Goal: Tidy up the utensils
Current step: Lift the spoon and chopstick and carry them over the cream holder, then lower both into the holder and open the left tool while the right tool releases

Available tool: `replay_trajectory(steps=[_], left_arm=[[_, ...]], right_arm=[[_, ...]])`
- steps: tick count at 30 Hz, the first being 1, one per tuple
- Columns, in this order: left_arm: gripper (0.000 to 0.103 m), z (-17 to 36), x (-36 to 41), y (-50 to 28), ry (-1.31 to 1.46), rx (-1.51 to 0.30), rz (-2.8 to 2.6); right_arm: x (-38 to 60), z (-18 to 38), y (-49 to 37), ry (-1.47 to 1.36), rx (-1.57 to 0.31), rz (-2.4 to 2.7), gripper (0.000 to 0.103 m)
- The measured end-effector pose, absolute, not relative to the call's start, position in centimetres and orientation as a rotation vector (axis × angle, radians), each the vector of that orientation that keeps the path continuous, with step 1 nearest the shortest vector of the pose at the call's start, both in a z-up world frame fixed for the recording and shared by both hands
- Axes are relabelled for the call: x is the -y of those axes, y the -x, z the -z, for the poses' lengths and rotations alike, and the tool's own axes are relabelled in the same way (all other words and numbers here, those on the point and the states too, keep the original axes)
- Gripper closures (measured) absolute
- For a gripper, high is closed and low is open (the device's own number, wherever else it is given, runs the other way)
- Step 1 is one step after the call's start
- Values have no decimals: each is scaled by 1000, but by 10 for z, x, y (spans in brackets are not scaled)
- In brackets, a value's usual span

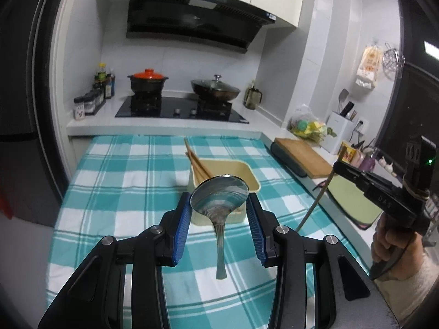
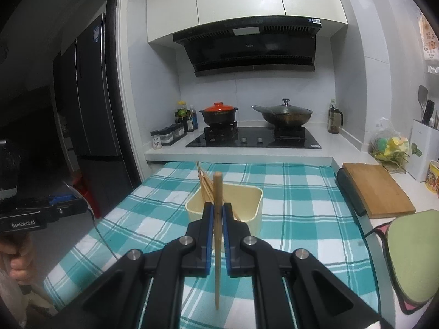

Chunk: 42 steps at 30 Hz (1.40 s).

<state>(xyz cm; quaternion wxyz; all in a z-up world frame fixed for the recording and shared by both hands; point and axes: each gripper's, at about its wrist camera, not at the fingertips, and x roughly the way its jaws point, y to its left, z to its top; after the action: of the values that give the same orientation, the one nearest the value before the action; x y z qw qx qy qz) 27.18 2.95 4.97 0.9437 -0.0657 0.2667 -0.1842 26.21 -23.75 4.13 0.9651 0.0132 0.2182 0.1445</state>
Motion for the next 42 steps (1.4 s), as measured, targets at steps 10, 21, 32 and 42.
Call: replay_trajectory(steps=[10,21,32,42], left_arm=[[63,-108,-11,-351,127,-438,349],[63,-67,21,-443,138,-557,328],[61,23,46,-510,106,-806,282],[16,18,35,-483,9,-738,194]], right_arm=[[226,-108,-329,34,-305,-292,96],[220,-88,-414,69,-335,-307,96],[224,3,-490,51,-673,-322,96],[255,30,-499,-63,-699,-247,57]])
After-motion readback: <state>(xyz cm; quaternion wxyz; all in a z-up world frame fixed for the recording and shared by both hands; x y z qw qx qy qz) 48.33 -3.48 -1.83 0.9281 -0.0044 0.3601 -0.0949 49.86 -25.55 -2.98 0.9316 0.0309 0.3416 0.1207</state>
